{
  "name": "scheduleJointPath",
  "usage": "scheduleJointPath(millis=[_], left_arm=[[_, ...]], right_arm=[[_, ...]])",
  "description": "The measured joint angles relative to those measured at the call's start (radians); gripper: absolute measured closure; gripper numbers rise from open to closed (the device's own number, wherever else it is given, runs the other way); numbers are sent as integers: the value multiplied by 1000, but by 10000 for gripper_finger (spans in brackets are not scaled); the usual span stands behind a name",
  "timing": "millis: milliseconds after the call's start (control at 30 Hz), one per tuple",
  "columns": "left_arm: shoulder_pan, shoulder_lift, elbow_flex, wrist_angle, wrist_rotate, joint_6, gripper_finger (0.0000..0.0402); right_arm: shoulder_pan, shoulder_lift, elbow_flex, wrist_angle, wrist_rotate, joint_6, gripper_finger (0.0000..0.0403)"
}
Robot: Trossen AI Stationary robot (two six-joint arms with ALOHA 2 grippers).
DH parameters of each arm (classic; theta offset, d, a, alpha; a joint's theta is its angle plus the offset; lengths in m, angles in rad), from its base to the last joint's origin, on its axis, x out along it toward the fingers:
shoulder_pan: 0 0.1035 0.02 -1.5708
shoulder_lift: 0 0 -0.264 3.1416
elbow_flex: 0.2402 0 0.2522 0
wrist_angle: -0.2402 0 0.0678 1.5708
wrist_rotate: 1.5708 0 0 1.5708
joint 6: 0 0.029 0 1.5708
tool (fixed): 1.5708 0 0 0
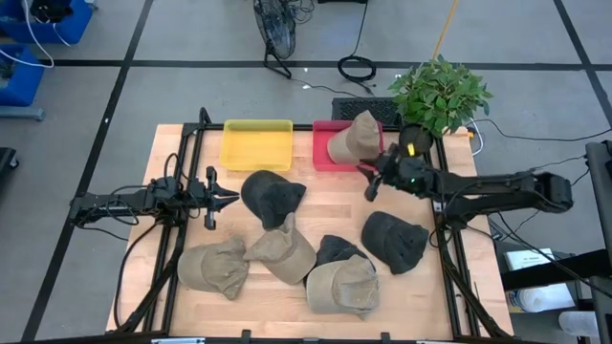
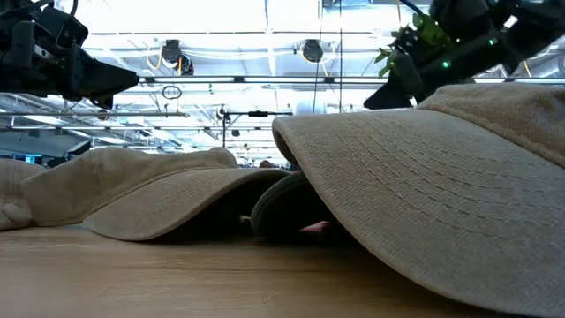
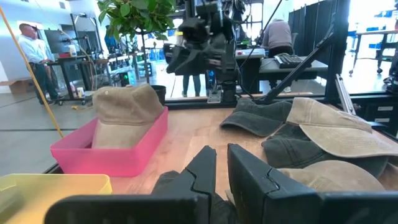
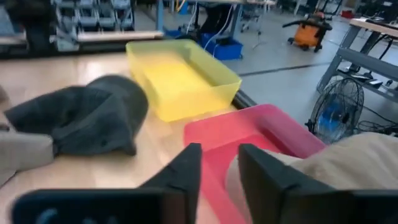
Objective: Pick & Place hat
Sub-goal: Put the brown cap into the red bin
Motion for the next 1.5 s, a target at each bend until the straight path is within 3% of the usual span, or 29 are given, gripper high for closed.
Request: scheduleJointPath(millis=[167,433,800,1033,1200,1333,1500], left_arm=[[0,0,0,0,0,0,353],[0,0,0,1,0,-6,353],[0,0,0,130,6,-199,353],[-5,11,19,140,-21,-276,358],[-50,149,156,-68,-55,-301,395],[-99,371,328,-222,-160,-273,398],[-144,693,583,-490,-194,-312,399]], right_arm=[[96,81,96,-166,87,17,396],[180,162,187,-368,88,290,400],[234,165,188,-502,88,660,402],[235,165,188,-511,88,689,402],[222,165,188,-512,91,605,402],[201,165,187,-517,89,522,401],[193,150,187,-564,83,420,402]])
